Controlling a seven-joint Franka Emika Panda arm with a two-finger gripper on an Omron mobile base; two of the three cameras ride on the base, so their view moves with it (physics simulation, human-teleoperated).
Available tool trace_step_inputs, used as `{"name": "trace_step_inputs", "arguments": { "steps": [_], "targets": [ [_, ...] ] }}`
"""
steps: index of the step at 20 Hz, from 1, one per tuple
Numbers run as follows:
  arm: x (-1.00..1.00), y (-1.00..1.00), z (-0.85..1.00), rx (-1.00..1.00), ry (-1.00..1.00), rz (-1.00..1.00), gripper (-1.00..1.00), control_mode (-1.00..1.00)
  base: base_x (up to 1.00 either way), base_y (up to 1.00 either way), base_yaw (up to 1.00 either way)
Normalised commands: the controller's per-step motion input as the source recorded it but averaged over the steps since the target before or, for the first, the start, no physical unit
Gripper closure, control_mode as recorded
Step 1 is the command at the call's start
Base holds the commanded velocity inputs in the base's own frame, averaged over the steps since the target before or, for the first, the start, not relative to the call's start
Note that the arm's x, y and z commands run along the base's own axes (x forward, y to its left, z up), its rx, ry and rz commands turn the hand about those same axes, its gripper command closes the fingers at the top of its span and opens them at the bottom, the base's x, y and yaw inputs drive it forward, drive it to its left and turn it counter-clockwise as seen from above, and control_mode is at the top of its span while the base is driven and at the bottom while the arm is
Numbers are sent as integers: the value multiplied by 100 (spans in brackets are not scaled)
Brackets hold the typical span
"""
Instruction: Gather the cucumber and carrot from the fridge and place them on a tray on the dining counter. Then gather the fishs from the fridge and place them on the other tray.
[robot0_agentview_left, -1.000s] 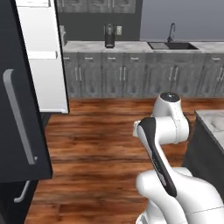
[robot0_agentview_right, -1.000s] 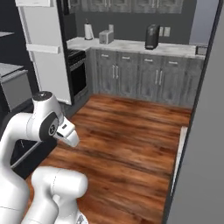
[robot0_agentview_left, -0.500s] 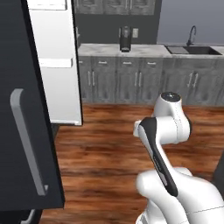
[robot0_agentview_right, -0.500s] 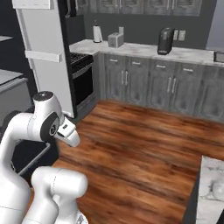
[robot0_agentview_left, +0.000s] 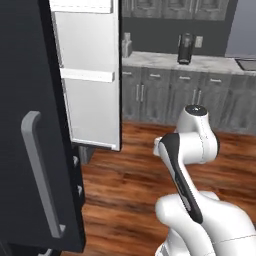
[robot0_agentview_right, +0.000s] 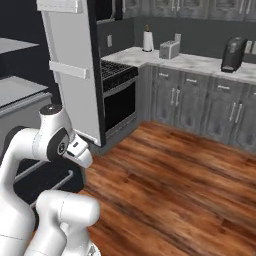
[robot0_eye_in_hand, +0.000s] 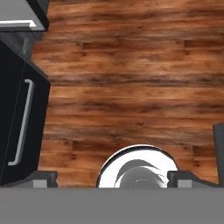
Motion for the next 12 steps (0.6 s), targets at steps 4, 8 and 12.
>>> {"name": "trace_step_inputs", "arguments": {
  "steps": [4,8,12],
  "targets": [
    [0,0,0,0,0,0,-100,100,43,0,41],
    [0,0,0,0,0,0,-100,100,45,0,42],
    [0,0,0,0,0,0,-100,100,48,0,42]
  ]
}}
